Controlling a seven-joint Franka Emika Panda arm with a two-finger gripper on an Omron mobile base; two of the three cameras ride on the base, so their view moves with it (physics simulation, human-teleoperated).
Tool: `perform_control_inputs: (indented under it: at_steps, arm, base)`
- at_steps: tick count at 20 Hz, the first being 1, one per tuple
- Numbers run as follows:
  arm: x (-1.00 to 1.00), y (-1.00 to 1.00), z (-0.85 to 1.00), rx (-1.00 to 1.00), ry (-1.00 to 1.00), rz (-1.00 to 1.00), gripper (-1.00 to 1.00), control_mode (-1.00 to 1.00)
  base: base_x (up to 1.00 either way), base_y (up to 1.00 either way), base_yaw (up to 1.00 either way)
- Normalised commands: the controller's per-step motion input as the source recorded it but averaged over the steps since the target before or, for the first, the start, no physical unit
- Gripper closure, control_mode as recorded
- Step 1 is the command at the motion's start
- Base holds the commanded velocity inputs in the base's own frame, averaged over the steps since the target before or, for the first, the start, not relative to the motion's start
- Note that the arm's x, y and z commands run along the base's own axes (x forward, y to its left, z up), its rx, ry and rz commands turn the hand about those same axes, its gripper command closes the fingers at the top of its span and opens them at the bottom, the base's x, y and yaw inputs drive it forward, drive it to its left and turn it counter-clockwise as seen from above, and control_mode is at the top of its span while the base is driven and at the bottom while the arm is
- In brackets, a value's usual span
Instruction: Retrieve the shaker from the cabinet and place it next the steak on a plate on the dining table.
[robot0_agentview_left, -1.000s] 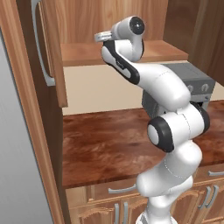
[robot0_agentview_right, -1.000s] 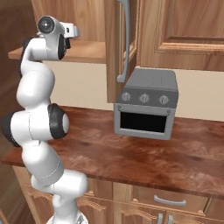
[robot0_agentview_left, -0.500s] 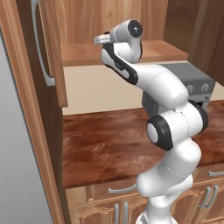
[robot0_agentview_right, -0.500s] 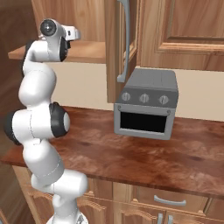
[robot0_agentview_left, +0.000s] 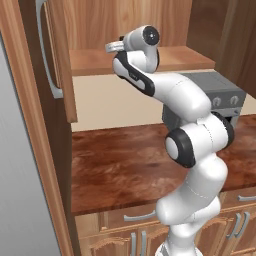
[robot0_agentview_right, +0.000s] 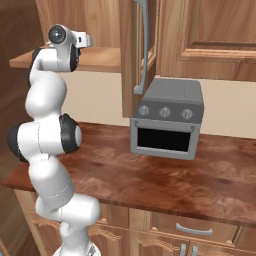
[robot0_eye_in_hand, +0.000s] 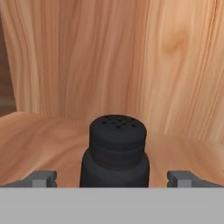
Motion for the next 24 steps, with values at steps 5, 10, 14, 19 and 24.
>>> perform_control_inputs:
  at_steps: [5,10,14,19,24]
  arm:
    - [0.13,0.01,-0.02,0.00,0.02,0.00,1.00,-1.00]
    - [0.01,0.00,-0.03,0.00,0.06,0.00,1.00,-1.00]
    - [-0.22,0.00,-0.02,0.00,0.03,0.00,1.00,-1.00]
    - [-0.95,-0.11,0.09,0.04,-0.08,0.00,1.00,-1.00]
    - [-1.00,-0.30,0.17,0.07,-0.21,0.00,1.00,-1.00]
  base:
    - [0.00,0.00,0.00]
    - [0.00,0.00,0.00]
    - [0.00,0.00,0.00]
    - [0.00,0.00,0.00]
    - [0.00,0.00,0.00]
